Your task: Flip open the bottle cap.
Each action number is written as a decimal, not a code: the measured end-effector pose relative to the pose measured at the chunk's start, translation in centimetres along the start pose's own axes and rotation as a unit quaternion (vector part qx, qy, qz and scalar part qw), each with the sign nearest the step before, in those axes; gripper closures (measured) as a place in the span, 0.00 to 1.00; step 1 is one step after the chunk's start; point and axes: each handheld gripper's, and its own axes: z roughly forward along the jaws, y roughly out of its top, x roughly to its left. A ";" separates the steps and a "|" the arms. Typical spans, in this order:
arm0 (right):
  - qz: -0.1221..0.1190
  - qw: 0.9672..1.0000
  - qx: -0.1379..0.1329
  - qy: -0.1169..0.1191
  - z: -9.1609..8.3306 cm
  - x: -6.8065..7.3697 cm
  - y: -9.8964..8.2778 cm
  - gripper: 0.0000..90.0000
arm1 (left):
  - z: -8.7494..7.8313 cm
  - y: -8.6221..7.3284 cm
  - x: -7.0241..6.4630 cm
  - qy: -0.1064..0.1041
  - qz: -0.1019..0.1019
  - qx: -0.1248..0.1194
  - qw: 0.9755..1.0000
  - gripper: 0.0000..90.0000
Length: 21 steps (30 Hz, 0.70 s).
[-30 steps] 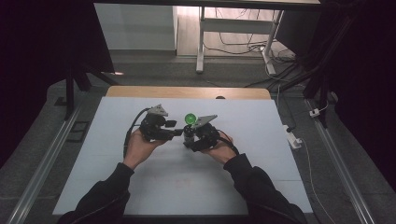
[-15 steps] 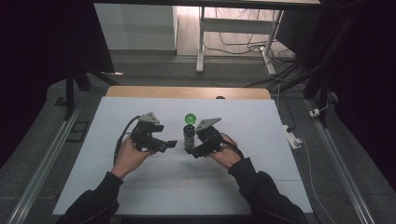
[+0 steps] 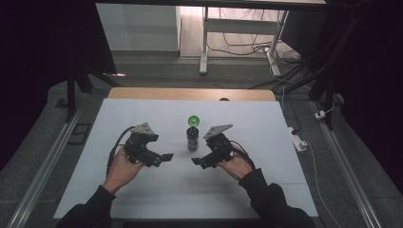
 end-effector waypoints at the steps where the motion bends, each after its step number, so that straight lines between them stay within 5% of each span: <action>1: 0.003 1.000 0.000 0.001 -0.3 0.1 -0.2 0.02 | -0.3 -0.3 -0.1 -0.001 -0.001 -0.002 1.000 0.00; 21: 0.030 0.999 -0.030 -0.027 -6.5 1.7 -3.9 0.00 | -6.1 -6.1 -1.0 0.011 -0.053 -0.044 0.998 0.00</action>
